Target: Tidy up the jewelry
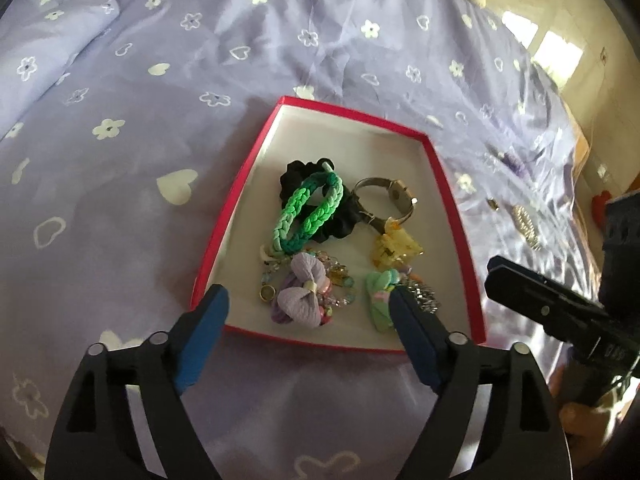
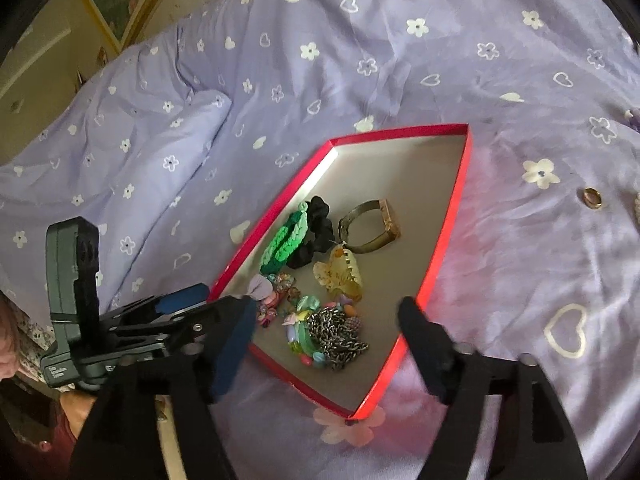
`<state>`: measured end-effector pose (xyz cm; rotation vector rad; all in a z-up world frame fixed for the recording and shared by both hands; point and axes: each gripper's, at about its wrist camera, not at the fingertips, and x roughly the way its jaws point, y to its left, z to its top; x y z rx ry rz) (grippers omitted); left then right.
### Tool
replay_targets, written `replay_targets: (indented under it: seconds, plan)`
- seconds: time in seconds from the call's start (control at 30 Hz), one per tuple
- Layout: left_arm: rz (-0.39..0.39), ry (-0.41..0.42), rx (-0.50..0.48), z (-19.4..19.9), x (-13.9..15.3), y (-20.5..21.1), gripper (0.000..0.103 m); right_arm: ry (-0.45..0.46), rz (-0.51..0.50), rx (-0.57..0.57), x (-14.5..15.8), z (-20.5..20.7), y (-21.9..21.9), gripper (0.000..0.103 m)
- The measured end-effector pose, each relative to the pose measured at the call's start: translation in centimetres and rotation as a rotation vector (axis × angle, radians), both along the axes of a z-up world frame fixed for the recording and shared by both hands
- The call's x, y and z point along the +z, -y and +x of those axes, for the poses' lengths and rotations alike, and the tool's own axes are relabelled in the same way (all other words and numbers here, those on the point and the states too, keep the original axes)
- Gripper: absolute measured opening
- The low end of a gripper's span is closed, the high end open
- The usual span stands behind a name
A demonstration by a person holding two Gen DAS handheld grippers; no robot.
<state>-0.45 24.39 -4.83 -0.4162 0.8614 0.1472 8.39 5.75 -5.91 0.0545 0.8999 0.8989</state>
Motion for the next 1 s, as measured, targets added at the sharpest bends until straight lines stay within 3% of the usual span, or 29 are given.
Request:
replay_targets:
  seconds: [0.4, 0.53, 0.67, 1.0]
  plan:
    - [0.032, 0.010, 0.079, -3.3, 0.9, 0.8, 0.092, 0.007, 0.072, -0.020, -0.4, -1.8, 2.1, 0.092]
    - [0.093, 0.011, 0.076, -4.2, 1.5, 1.5, 0.092, 0.046, 0.052, -0.009, 0.2, -2.8, 2.3, 0.093]
    - [0.181, 0.040, 0.072, -5.4, 2.7, 2.3, 0.095, 0.115, 0.027, 0.002, 1.6, -3.9, 2.7, 0.102]
    - [0.307, 0.085, 0.061, -7.5, 5.8, 3.6, 0.101, 0.234, -0.049, 0.036, 5.1, -6.3, 3.6, 0.102]
